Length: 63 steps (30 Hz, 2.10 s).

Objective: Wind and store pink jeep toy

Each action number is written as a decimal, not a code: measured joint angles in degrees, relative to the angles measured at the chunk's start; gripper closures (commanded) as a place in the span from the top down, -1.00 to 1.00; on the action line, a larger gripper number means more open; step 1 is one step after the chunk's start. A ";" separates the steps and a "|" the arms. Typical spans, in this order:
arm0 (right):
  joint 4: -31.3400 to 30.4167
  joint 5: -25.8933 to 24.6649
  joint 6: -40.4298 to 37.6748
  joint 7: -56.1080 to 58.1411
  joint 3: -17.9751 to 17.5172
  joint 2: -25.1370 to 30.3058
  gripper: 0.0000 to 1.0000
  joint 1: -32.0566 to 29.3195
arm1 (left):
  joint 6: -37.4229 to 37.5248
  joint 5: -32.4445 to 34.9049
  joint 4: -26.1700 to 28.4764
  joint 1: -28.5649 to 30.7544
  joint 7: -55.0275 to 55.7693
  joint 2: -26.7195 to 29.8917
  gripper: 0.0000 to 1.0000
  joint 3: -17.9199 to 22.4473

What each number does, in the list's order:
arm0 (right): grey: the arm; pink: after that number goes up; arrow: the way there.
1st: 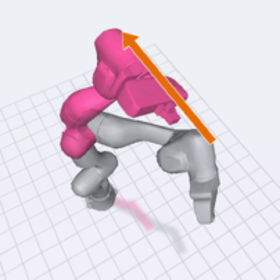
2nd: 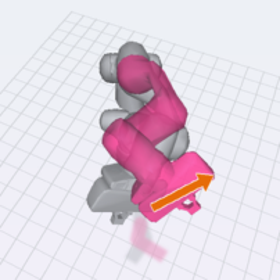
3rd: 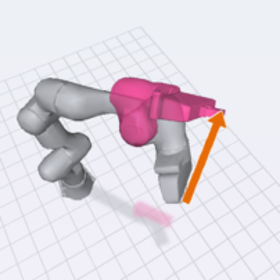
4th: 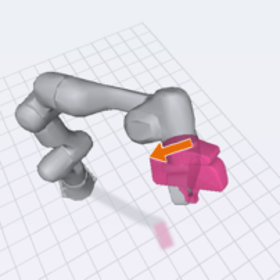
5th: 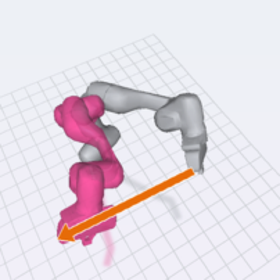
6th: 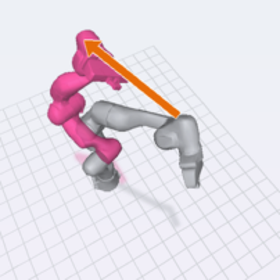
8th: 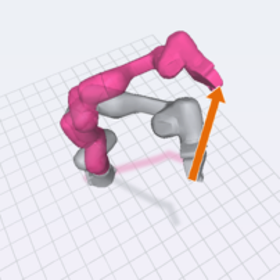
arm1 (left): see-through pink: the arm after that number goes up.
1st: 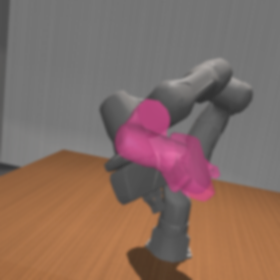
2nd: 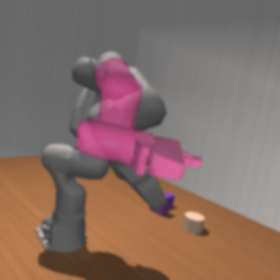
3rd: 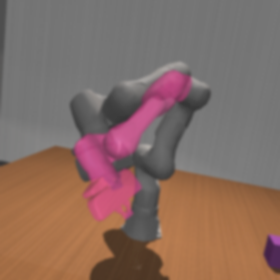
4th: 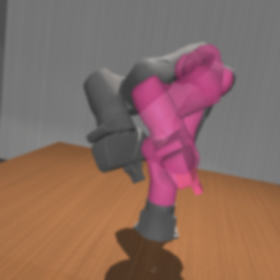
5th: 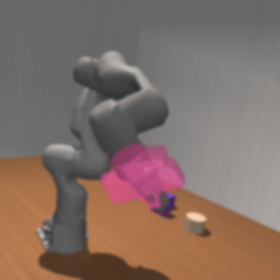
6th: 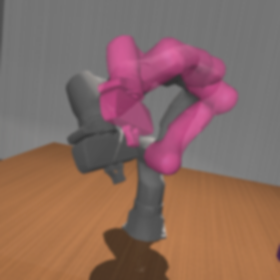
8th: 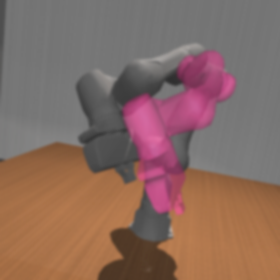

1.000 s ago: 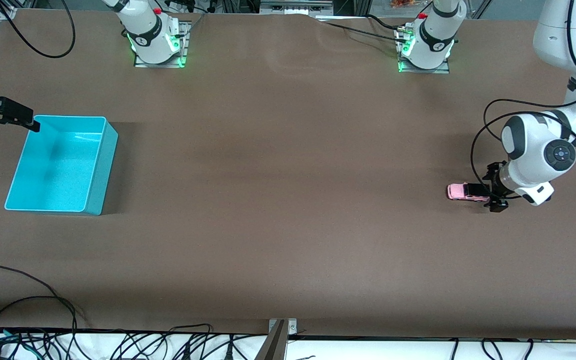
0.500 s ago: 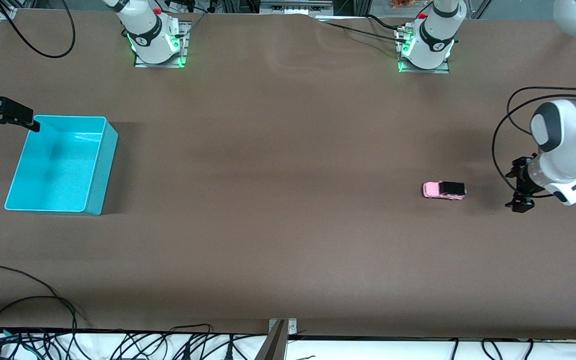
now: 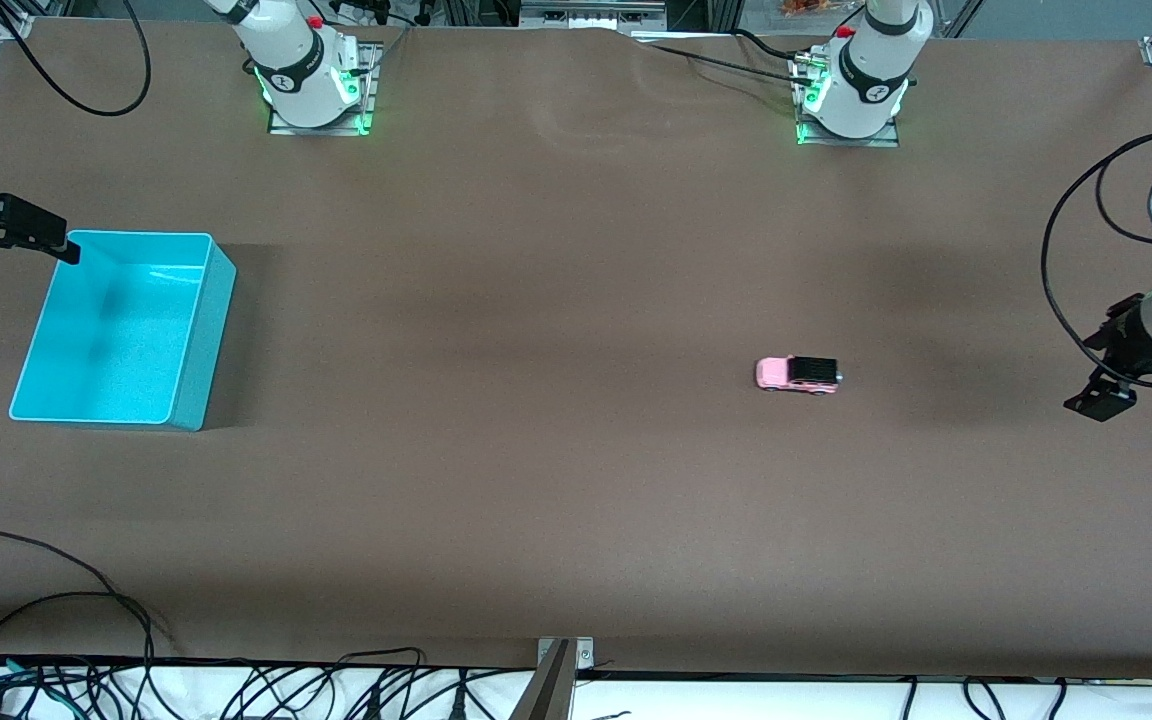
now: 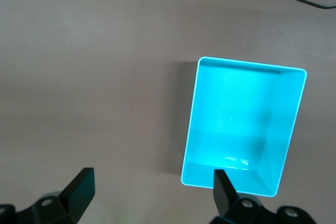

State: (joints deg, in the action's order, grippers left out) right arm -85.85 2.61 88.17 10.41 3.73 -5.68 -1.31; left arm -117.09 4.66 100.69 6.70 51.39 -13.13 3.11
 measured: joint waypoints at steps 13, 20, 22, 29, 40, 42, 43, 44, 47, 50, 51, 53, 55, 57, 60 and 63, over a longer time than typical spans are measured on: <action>0.00 0.00 0.00 0.00 0.00 0.00 1.00 0.00 | 8.53 0.00 -9.15 -0.10 -28.89 1.04 1.00 -2.45; 0.00 0.00 0.00 0.00 0.00 0.00 1.00 0.00 | 12.15 0.00 -13.50 -0.14 -40.97 1.12 1.00 -5.32; 0.00 0.00 0.00 0.00 0.00 0.00 1.00 0.00 | 13.57 0.00 -14.87 -0.15 -42.53 1.15 1.00 -6.22; 0.00 0.00 0.00 0.00 0.00 0.00 1.00 0.00 | 18.33 -1.37 -18.73 -0.24 -44.80 1.30 1.00 -8.20; 0.00 0.00 0.00 0.00 0.00 0.00 1.00 0.00 | 20.32 -5.02 -20.05 -0.23 -47.47 2.44 1.00 -8.42; 0.00 0.00 0.00 0.00 0.00 0.00 1.00 0.00 | 21.18 -5.12 -20.05 -0.22 -48.18 2.62 1.00 -8.42; 0.00 0.00 0.00 0.00 0.00 0.00 1.00 0.00 | 21.57 -5.12 -20.03 -0.20 -48.61 2.66 1.00 -8.42; 0.00 0.00 0.00 0.00 0.00 0.00 1.00 0.00 | 21.86 -5.12 -19.99 -0.17 -49.00 2.68 1.00 -8.42; 0.00 0.00 0.00 0.00 0.00 0.00 1.00 0.00 | 22.31 -5.13 -19.71 -0.06 -50.00 2.68 1.00 -8.42; 0.00 0.00 0.00 0.00 0.00 0.00 1.00 0.00 | 22.61 -5.14 -19.42 0.06 -50.52 2.67 1.00 -8.42; 0.00 0.00 0.00 0.00 0.00 0.00 1.00 0.00 | 22.65 -5.14 -19.38 0.10 -50.60 2.67 1.00 -8.42; 0.00 0.00 0.00 0.00 0.00 0.00 1.00 0.00 | 22.77 -5.14 -19.35 0.18 -50.69 2.68 1.00 -8.42; 0.00 0.00 0.00 0.00 0.00 0.00 1.00 0.00 | 22.91 -5.14 -19.35 0.23 -50.73 2.68 1.00 -8.42; 0.00 0.00 0.00 0.00 0.00 0.00 1.00 0.00 | 23.02 -5.14 -19.35 0.23 -50.77 2.68 1.00 -8.42; 0.00 0.00 0.00 0.00 0.00 0.00 1.00 0.00 | 23.14 -5.15 -19.32 0.23 -50.80 2.68 1.00 -8.45; 0.00 0.00 0.00 0.00 0.00 0.00 1.00 0.01 | 23.21 -5.17 -19.30 0.23 -50.81 2.68 1.00 -8.46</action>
State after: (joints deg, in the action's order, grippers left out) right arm -85.85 2.61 88.17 10.41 3.73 -5.68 -1.30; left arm -93.88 -0.51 81.39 6.93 0.58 -10.45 -5.36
